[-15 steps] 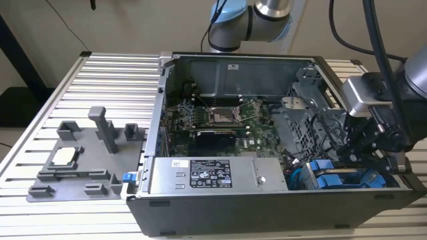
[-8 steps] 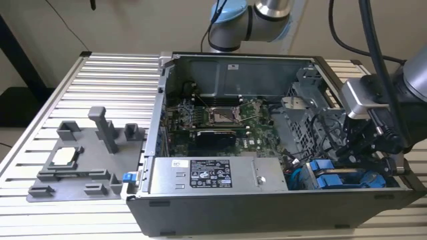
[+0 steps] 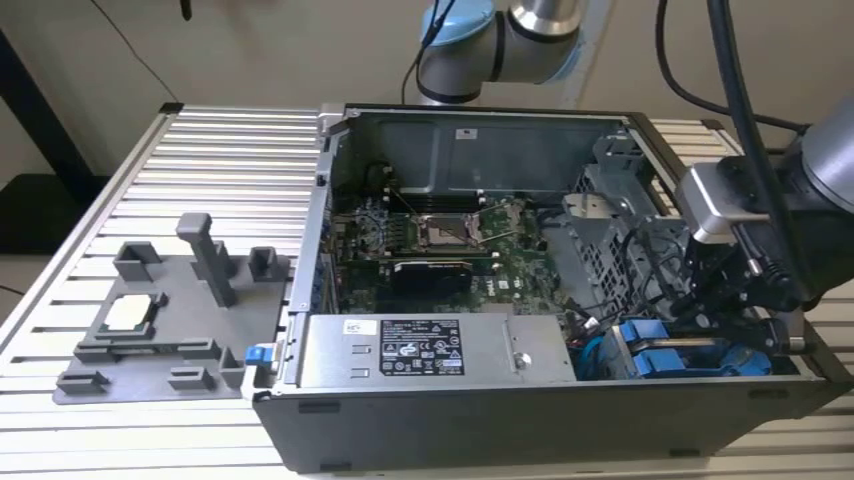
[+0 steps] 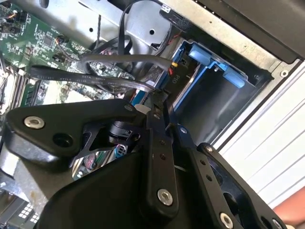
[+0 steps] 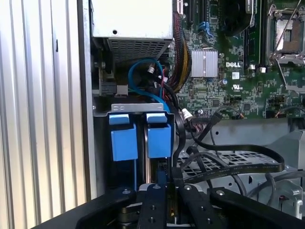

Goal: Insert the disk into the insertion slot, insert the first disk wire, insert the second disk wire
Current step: 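Insert the second disk wire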

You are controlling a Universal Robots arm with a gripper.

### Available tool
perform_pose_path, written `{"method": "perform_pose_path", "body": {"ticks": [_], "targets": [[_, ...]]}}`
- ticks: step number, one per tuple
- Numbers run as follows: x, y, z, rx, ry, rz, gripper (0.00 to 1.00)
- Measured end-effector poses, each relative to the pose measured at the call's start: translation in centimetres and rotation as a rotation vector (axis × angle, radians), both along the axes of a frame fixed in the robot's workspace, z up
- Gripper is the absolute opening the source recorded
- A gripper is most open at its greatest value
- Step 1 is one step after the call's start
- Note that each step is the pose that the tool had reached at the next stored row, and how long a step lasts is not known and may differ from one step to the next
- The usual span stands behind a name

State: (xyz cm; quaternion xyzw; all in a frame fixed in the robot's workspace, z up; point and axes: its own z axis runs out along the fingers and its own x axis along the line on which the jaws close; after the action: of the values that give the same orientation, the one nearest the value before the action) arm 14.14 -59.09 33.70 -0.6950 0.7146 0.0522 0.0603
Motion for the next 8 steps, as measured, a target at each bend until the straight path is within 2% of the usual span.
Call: {"method": "perform_pose_path", "body": {"ticks": [8], "targets": [[0.01, -0.02, -0.21, 0.0, 0.0, -0.001, 0.17]]}}
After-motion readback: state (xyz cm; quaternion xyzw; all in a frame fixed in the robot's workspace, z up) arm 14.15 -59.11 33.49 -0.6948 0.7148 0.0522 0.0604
